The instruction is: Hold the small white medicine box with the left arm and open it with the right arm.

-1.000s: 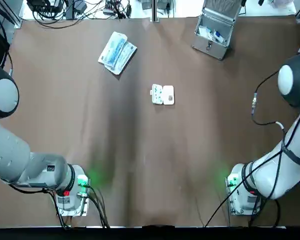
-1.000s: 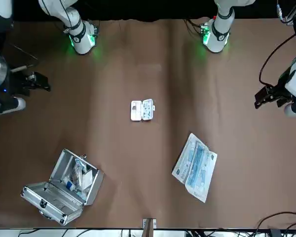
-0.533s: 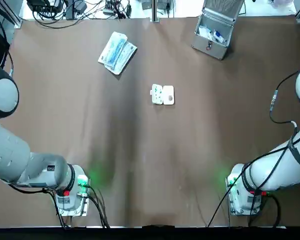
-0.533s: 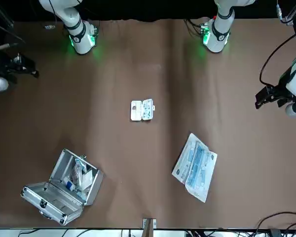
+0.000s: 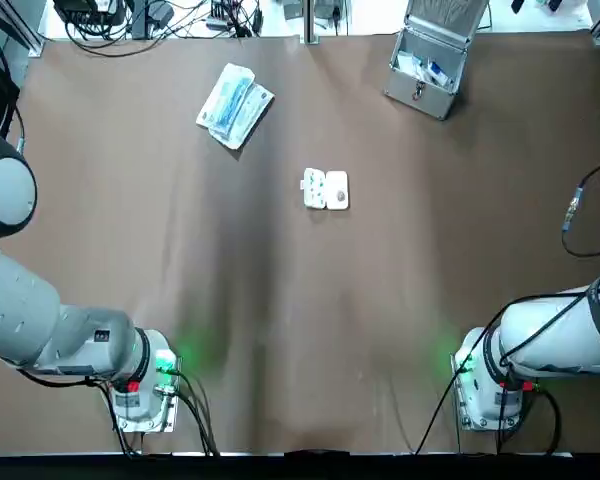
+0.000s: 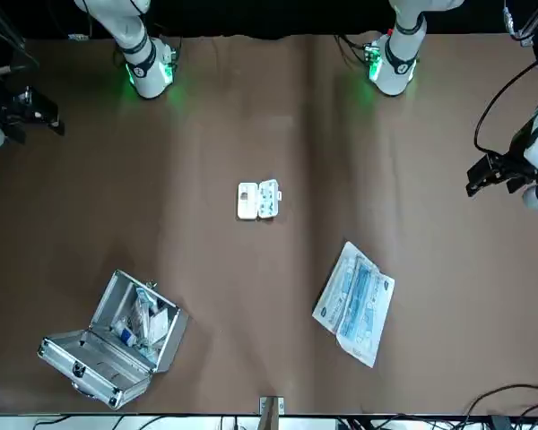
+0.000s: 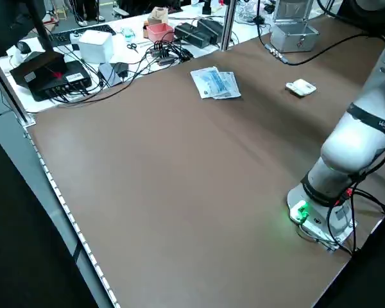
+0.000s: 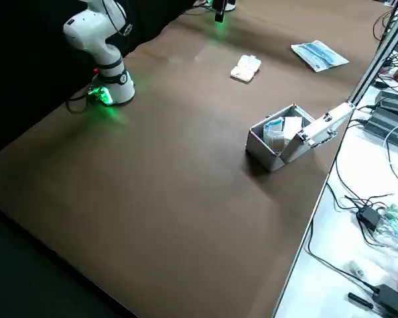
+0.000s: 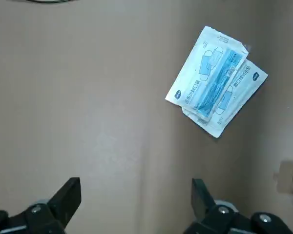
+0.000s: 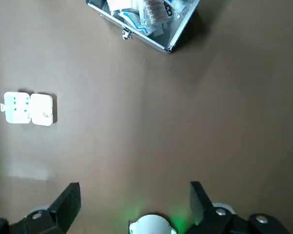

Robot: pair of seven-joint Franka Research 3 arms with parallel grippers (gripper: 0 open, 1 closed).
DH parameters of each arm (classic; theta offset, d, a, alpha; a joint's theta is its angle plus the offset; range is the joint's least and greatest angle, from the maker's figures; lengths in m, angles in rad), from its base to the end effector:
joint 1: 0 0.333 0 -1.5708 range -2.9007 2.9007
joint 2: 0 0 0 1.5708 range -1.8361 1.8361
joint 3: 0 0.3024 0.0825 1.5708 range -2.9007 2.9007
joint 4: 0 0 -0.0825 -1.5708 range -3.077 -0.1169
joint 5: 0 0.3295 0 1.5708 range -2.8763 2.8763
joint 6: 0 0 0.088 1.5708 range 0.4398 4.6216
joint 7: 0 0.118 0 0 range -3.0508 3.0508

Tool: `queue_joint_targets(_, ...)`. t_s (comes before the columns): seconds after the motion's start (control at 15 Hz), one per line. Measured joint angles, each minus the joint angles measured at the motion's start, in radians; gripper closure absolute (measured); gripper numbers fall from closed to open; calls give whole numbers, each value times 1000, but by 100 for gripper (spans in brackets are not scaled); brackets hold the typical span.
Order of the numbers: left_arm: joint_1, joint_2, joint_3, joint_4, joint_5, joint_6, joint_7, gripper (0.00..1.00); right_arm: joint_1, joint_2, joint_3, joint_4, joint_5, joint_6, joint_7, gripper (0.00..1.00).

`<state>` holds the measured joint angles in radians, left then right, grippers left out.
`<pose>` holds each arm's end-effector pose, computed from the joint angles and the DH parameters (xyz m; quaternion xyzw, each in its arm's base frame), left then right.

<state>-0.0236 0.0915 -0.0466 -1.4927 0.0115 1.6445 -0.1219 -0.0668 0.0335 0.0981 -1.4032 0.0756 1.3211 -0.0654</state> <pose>0.5341 -0.0351 0.5922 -0.9992 -0.0257 -0.0304 0.0007 0.4813 0.0243 0.6314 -0.9960 -0.0555 0.0570 0.0397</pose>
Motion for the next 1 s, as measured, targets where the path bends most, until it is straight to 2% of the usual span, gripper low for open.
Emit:
queue_joint_targets(0.13,0,-1,0,0,0,0,-1,0,1,0,-5,-17,-2,26,5,1)
queue_joint_targets(0.4,0,-2,0,0,0,0,-2,0,36,-2,-51,-32,-2,33,5,1)
queue_joint_targets(1.0,1,-3,1,8,0,0,-1,0,36,-17,-73,-53,-2,45,5,1)
